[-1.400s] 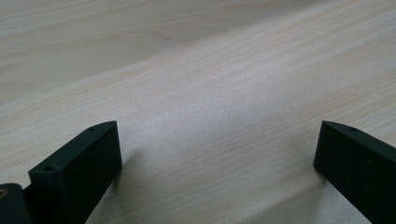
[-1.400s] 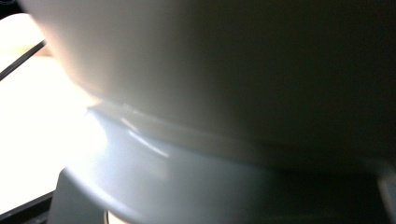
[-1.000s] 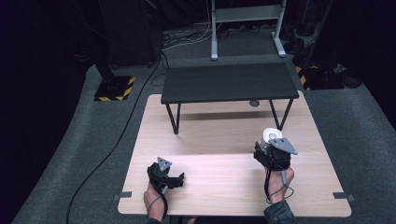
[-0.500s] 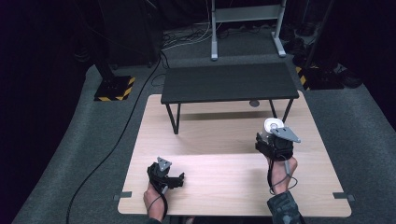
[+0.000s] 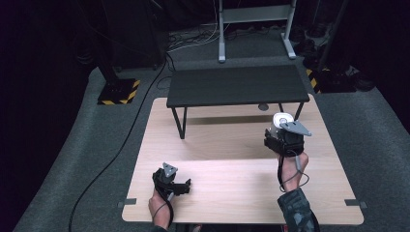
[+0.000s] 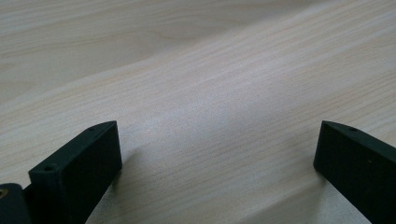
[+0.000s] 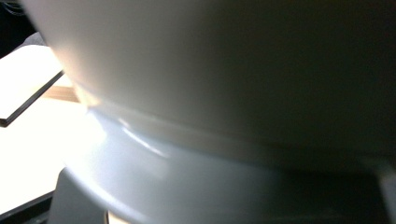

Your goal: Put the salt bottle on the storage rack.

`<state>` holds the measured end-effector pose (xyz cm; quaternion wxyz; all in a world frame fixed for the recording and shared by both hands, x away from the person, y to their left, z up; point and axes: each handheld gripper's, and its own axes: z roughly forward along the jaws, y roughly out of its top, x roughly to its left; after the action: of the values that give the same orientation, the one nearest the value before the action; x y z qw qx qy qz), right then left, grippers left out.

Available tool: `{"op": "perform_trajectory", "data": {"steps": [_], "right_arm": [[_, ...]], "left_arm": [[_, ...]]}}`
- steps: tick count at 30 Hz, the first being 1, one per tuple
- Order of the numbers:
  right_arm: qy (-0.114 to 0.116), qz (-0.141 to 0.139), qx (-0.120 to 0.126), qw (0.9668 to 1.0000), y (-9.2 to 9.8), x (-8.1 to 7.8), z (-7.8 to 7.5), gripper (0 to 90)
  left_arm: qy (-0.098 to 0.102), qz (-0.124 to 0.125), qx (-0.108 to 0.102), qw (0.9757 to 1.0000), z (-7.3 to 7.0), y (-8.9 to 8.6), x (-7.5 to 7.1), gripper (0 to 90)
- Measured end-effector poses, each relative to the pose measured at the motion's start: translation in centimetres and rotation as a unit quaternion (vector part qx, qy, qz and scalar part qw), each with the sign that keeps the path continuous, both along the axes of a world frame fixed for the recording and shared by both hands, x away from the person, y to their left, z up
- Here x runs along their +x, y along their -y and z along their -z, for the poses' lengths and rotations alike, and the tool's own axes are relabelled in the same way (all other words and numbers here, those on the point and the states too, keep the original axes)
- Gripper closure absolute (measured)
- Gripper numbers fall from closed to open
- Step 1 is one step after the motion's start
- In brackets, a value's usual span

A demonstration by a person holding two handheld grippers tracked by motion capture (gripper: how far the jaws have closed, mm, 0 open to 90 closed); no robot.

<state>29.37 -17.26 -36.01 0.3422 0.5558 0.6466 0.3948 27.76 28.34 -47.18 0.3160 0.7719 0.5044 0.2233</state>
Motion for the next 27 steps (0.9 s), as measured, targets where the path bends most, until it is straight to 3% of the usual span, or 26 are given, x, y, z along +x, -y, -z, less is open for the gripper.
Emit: {"op": "perform_trajectory", "data": {"steps": [8, 11, 22, 27], "right_arm": [[0.002, -0.021, 0.007, 0.9997, 0.2, 1.9, -2.5, 27.6], [0.004, -0.026, 0.012, 0.9996, 0.4, 2.1, -2.7, 27.6], [0.008, -0.042, -0.007, 0.999, 0.0, 4.6, -5.6, 27.6], [0.011, -0.042, -0.002, 0.9991, 0.2, 5.6, -6.3, 27.6]], "left_arm": [[0.001, -0.001, -0.002, 1.0, 0.1, 0.0, 0.0, 0.3], [0.001, -0.001, -0.002, 1.0, 0.1, 0.0, 0.0, 0.3], [0.001, 0.001, -0.001, 1.0, 0.0, 0.0, 0.0, 0.3], [0.001, 0.001, -0.002, 1.0, 0.0, 0.0, 0.0, 0.3]]}}
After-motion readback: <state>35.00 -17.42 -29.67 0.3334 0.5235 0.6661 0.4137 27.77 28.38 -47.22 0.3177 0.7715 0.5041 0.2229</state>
